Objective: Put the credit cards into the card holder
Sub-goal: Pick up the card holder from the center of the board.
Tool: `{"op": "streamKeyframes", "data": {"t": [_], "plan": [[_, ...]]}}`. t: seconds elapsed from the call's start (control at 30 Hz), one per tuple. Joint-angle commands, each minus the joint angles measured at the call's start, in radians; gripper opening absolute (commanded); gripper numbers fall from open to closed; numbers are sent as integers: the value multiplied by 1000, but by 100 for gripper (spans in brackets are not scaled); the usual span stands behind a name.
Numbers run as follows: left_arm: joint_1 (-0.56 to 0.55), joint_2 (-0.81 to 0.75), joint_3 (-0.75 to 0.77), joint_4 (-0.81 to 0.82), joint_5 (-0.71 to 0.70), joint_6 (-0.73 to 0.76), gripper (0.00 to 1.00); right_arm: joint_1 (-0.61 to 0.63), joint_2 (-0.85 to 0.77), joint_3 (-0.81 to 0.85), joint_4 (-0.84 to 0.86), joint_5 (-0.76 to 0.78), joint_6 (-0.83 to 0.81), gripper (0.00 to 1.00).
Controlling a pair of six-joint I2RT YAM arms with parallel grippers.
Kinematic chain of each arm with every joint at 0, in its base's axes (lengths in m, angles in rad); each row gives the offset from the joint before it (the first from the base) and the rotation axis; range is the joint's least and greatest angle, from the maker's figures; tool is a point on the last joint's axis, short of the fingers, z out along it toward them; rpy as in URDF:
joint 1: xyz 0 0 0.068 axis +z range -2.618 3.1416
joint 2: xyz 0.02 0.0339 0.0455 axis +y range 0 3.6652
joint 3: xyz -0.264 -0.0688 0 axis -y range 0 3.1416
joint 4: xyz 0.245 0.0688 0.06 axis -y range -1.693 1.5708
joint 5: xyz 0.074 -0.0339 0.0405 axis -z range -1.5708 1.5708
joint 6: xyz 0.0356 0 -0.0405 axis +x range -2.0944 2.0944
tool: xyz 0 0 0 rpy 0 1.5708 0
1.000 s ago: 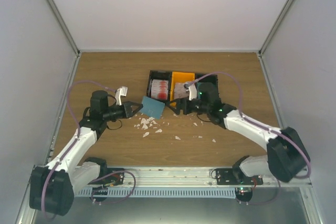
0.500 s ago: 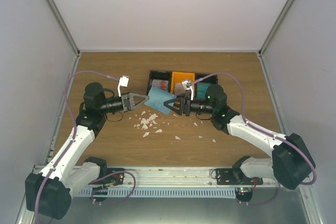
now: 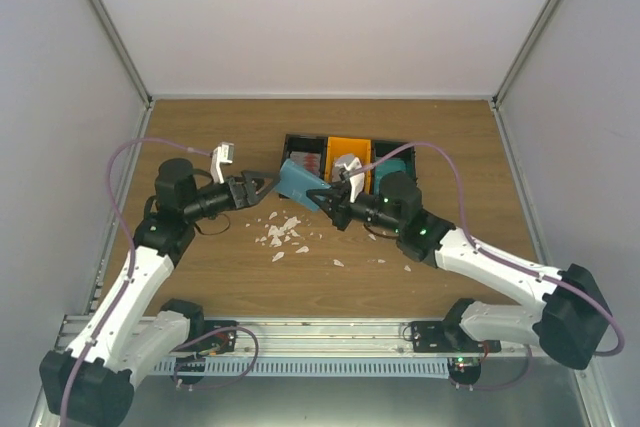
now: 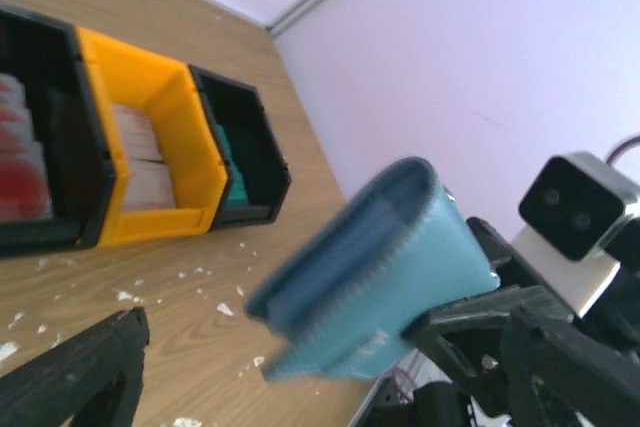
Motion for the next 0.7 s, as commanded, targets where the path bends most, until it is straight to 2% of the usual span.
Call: {"op": "streamKeyframes", "data": {"t": [0.0, 0.13, 0.37, 0.67], "plan": [[-4, -89, 4, -70, -139, -18, 99, 82, -1, 34, -86, 432, -258, 1], [-4, -125, -15, -50, -123, -70, 99, 172, 30, 33, -45, 655, -377, 0], [-3, -135, -29, -21, -143, -130, 99, 312, 149, 57, 41, 887, -561, 1], [-5, -127, -67, -83, -209, -164, 99, 423, 281, 89, 166, 1002, -744, 1]]}}
